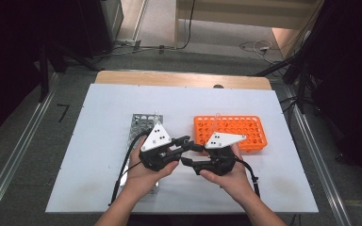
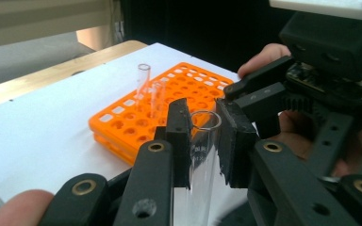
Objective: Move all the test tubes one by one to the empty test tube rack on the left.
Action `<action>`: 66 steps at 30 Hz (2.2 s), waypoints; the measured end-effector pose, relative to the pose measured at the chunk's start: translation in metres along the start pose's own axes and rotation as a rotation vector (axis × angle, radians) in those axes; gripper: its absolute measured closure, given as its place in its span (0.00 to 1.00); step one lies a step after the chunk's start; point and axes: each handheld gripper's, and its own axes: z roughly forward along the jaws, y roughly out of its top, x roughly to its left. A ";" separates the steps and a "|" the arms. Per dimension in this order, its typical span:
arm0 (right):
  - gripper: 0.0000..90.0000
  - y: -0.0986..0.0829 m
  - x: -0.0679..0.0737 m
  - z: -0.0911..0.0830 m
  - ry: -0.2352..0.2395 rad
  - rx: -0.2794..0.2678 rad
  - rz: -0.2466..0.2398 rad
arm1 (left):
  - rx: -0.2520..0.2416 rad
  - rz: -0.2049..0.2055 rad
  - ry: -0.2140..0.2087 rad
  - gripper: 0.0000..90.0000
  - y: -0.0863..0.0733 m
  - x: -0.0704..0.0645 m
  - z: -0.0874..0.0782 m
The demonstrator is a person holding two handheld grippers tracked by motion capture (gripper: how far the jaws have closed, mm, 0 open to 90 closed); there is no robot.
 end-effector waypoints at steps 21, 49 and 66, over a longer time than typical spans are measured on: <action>0.00 -0.023 -0.028 -0.047 -0.089 -0.075 0.016 | -0.040 -0.032 0.057 0.85 0.012 0.039 -0.004; 0.00 -0.088 -0.080 -0.117 -0.302 -0.098 0.140 | -0.089 -0.066 0.227 0.85 0.005 0.089 -0.020; 0.00 -0.089 -0.081 -0.115 -0.291 -0.096 0.137 | -0.084 -0.080 0.297 0.85 -0.013 0.098 -0.012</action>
